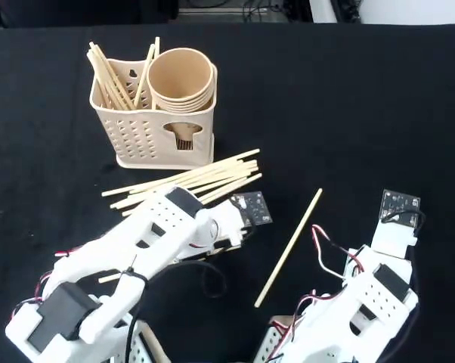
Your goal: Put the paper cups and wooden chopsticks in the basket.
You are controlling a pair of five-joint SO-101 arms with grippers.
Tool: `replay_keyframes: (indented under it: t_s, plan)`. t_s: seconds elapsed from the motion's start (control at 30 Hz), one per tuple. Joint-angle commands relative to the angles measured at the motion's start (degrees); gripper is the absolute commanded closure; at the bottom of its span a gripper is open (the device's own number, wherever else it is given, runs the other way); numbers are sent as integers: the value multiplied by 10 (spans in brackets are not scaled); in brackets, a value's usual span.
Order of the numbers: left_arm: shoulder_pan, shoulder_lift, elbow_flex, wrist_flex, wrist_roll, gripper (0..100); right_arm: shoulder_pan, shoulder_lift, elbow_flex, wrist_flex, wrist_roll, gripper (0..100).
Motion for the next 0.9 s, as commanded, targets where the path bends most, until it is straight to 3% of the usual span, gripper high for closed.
replay_keyframes:
  t_s: [0.0,0.07,0.27,0.4,0.63,0.87]
  plan:
    - [-8,-4,-1,-5,-4,877,5,-8,-2,-8,4,984]
    - [-14,-8,5,-10,-4,835,5,-8,-2,-7,4,984]
    - [-14,-10,-6,-7,-2,841,5,-8,-2,-7,4,984]
    - [-5,-25,-58,-16,57,841,5,-8,-2,-7,4,984]
    - [86,29,7,-169,61,841,5,-8,-2,-7,4,984]
    - [33,96,-51,-193,57,841,5,-8,-3,-7,4,984]
